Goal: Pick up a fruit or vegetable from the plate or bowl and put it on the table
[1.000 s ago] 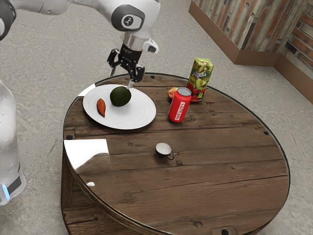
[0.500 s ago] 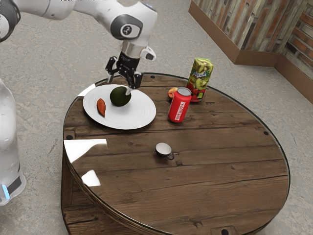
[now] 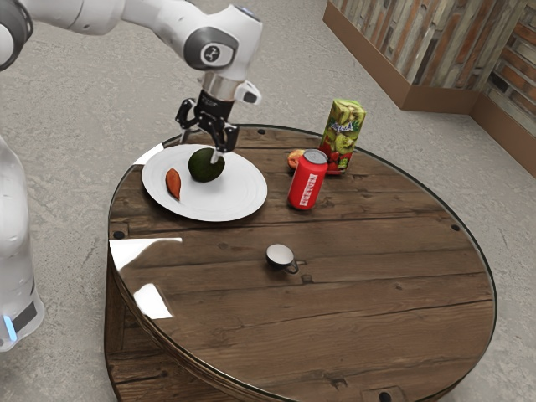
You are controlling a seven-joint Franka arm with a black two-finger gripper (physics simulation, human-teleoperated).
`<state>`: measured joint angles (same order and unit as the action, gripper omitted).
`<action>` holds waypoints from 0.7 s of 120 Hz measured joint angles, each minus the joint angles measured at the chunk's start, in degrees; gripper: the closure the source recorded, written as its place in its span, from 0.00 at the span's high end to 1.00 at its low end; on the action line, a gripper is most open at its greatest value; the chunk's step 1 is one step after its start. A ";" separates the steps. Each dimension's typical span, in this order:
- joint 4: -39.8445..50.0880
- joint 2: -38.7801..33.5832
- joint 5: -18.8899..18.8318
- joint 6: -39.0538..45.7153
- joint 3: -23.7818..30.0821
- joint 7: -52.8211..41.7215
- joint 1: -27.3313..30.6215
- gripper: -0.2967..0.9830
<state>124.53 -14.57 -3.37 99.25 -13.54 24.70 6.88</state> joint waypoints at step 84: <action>3.19 -0.35 -2.82 9.21 0.48 -3.08 0.11 0.77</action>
<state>127.72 -14.92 -6.19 108.46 -13.06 21.62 6.99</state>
